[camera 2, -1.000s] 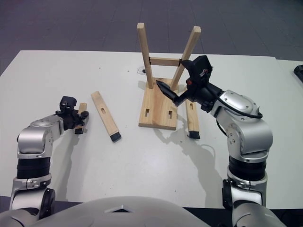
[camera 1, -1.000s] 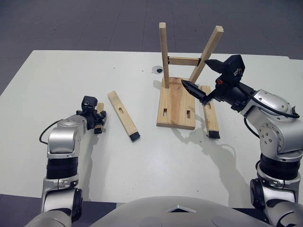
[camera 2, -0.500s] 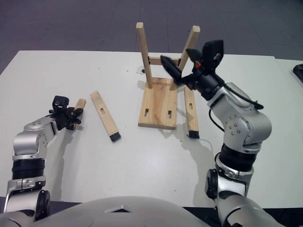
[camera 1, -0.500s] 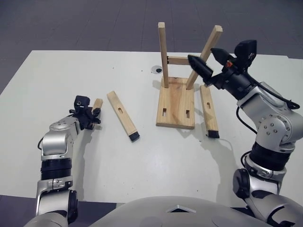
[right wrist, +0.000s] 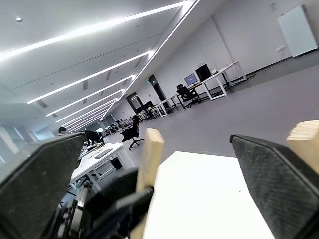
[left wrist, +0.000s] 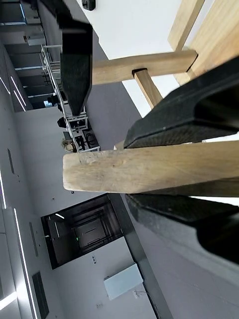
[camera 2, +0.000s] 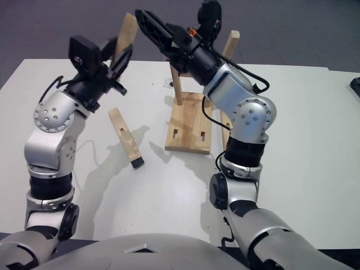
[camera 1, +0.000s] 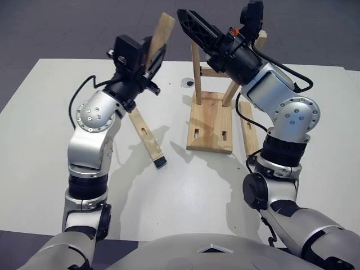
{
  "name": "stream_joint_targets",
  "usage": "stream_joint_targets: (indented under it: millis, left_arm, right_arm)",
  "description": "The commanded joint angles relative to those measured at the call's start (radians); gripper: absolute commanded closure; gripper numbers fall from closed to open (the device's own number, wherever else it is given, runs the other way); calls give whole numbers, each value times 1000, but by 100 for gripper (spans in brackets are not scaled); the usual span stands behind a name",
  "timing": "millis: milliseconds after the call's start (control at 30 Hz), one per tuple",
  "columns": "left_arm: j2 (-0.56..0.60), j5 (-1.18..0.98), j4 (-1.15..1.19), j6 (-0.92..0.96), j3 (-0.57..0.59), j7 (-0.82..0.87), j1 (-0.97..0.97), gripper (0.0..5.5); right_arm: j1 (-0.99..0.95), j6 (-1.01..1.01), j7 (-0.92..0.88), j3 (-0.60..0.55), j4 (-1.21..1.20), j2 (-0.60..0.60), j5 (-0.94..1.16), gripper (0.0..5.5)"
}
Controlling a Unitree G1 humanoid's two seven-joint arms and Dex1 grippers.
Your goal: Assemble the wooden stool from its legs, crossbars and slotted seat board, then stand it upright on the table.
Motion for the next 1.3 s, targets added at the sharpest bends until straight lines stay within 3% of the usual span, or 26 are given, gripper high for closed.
stream_joint_targets:
  millis: [33,133,1167,1300]
  left_arm:
    - [-37,30,-14,-19,-54,14,1,420]
    - [-57,42,-29,-13,-67,28,3,420]
    - [-102,121,27,-71,-84,79,22,420]
    - [-100,122,37,-76,-73,83,17,420]
  right_arm:
    - [-28,-23,36,42,73,7,-9,10]
    - [-30,-26,47,51,97,14,2,10]
    - [-38,-25,69,66,105,-45,23,473]
    - [-33,-28,74,67,96,-47,28,498]
